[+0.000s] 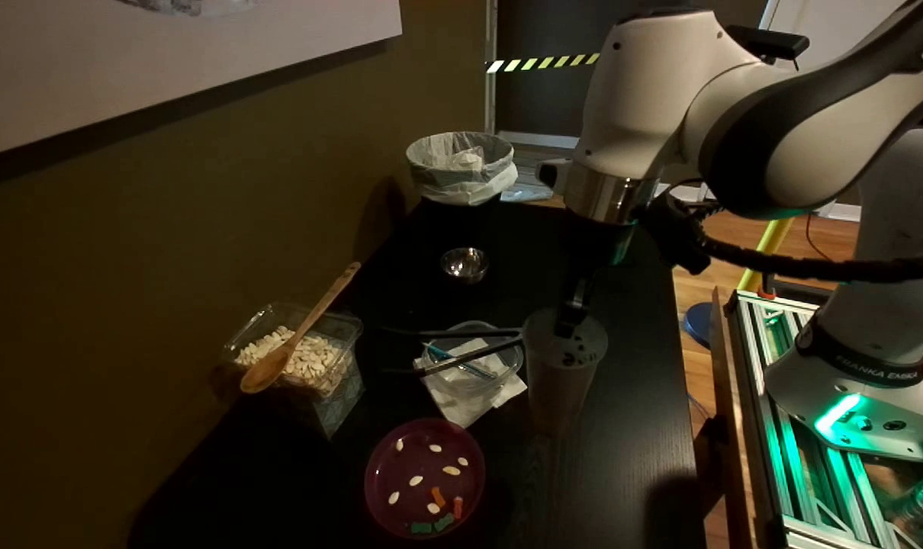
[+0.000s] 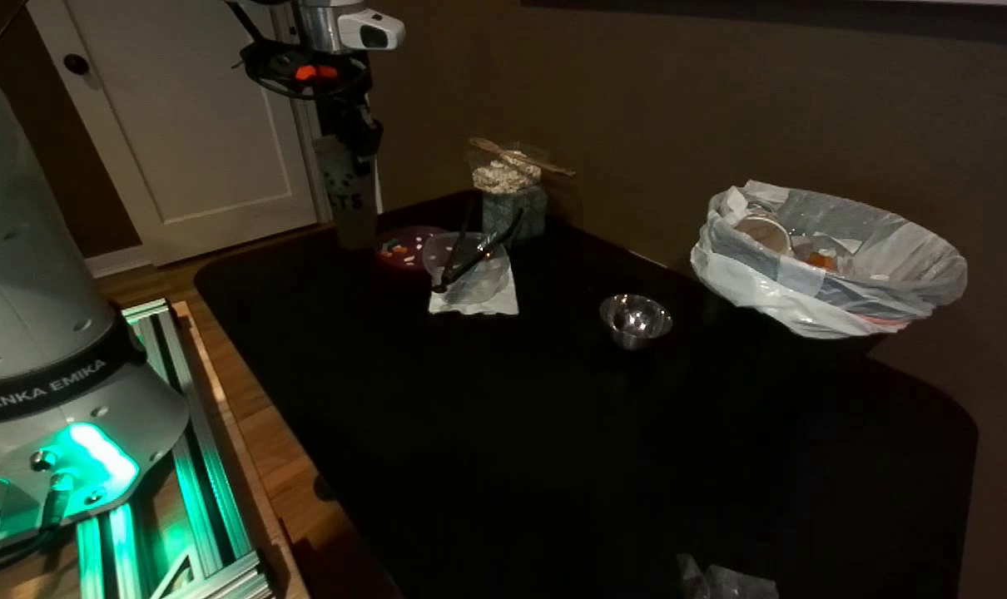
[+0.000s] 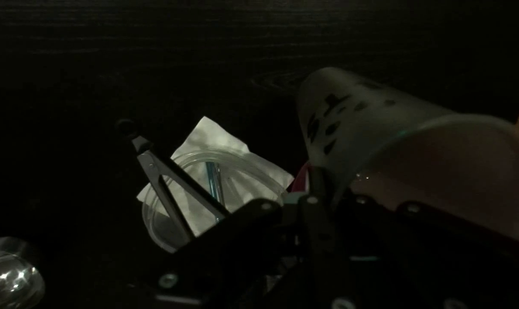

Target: Move the cup to the left

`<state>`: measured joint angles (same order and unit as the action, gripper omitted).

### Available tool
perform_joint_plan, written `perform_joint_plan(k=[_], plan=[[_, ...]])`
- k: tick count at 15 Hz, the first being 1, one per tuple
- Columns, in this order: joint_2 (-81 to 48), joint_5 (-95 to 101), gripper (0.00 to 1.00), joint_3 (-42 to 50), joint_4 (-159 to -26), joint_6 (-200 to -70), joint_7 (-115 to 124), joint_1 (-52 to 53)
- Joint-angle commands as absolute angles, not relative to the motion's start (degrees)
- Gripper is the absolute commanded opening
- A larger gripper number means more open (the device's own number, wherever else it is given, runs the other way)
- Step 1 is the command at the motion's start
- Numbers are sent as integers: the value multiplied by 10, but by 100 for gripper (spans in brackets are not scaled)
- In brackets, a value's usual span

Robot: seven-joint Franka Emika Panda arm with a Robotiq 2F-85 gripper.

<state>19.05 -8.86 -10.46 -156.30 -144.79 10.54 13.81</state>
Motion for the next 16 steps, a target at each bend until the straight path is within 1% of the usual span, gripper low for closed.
perform_joint_plan(k=[1,5,6,7,10,11,16], plan=[[120,-105,1,-127,-1541,-1476,96,160],[56,-98,1,-148,-1510,-1473,89,173],[92,-92,1,-147,-1537,-1473,103,167],[80,-92,5,-150,-1532,-1473,103,168],[79,-91,5,-149,-1532,-1473,103,165],[80,-91,1,-149,-1532,-1473,103,165],[53,-157,1,-153,-1536,-1559,63,185]])
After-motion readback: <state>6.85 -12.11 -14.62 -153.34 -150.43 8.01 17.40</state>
